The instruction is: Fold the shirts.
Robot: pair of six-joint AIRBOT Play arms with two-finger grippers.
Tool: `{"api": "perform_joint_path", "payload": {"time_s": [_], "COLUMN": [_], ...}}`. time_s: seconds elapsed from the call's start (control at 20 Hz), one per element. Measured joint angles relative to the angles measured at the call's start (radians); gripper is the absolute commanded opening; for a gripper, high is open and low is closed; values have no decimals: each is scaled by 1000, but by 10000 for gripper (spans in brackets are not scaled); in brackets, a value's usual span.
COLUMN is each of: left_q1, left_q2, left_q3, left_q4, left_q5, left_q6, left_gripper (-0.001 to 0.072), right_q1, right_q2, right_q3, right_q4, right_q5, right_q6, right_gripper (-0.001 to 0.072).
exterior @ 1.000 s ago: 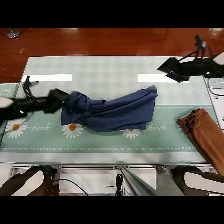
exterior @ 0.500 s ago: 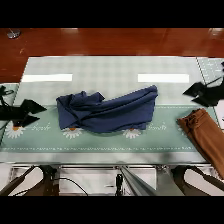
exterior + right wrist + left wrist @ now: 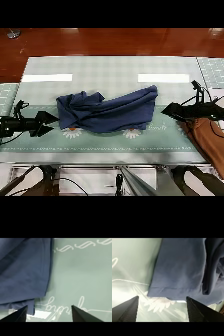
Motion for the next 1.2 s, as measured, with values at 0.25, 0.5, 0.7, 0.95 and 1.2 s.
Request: {"api": "perform_joint_path", "payload": {"time_s": [0.25, 0.5, 0.7, 0.95, 1.2], "left_q1": [-72, -241, -341, -375, -381], "left_q2": [-56, -124, -149, -156, -158], "left_q3": [-8, -6, 14, 34, 38], "left_q4": [-47, -167, -194, -219, -226], "left_q5": [67, 137, 196, 174, 166], "left_q6": [7, 24, 64, 98, 108], "left_gripper": [702, 630, 24, 24, 24], "right_q1": [49, 61, 63, 64, 72], "right_q2": [5, 6, 6, 3, -72], "right_q3": [-10, -11, -12, -60, -89], "right_q4": [6, 8, -76, -153, -47], "right_q5": [-32, -38, -36, 3, 16], "right_q6": [21, 32, 72, 118, 80], "right_gripper": [624, 624, 624, 624, 624]}}
